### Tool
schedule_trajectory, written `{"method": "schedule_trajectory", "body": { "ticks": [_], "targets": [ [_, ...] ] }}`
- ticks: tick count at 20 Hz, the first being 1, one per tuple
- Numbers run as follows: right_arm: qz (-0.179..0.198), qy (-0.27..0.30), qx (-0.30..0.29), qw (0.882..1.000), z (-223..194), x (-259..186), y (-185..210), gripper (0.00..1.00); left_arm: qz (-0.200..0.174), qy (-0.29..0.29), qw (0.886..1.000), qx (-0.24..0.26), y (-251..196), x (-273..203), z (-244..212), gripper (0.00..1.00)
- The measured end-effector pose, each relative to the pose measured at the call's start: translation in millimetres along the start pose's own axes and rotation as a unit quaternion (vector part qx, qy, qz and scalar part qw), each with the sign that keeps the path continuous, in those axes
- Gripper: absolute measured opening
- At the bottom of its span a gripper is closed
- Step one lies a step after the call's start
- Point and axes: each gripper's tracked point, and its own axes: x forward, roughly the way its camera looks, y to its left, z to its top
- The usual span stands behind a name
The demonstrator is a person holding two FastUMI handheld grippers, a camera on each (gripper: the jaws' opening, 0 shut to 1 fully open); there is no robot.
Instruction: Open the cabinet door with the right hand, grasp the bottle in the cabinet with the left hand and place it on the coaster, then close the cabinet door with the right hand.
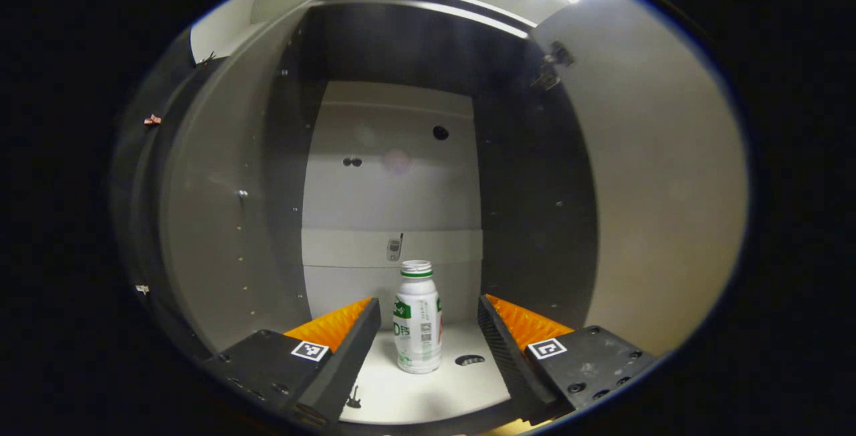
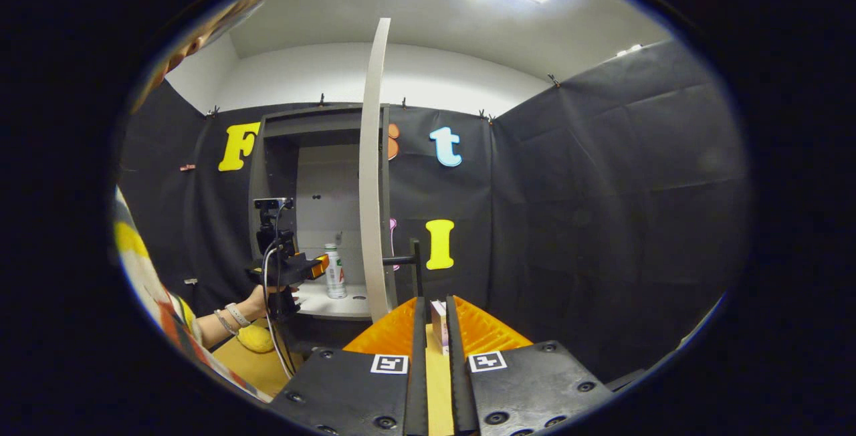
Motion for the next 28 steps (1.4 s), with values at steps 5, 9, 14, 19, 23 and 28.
{"method": "schedule_trajectory", "body": {
  "ticks": [5, 9, 14, 19, 23, 28],
  "targets": [
    [-0.049, -0.017, -0.015, 0.999, 15, 4, -11, 0.18, 0.005, 0.033, 0.999, -0.006, 9, 49, -34, 0.93],
    [-0.062, -0.009, -0.019, 0.998, 14, 11, -11, 0.18, -0.001, 0.052, 0.999, -0.013, 8, 71, -52, 0.93],
    [-0.059, 0.011, -0.037, 0.997, 6, 19, -8, 0.18, 0.010, 0.042, 0.999, -0.011, 11, 89, -47, 0.93],
    [-0.057, 0.008, -0.039, 0.998, 11, 18, -6, 0.18, 0.026, 0.042, 0.999, -0.018, 13, 91, -46, 0.78],
    [-0.046, 0.003, -0.025, 0.999, 12, 12, -3, 0.18, 0.018, 0.024, 0.999, -0.017, 16, 66, -30, 0.74],
    [-0.014, -0.007, -0.022, 1.000, 15, -1, 19, 0.18, -0.011, 0.000, 1.000, 0.010, 13, 6, -1, 0.75]
  ]
}}
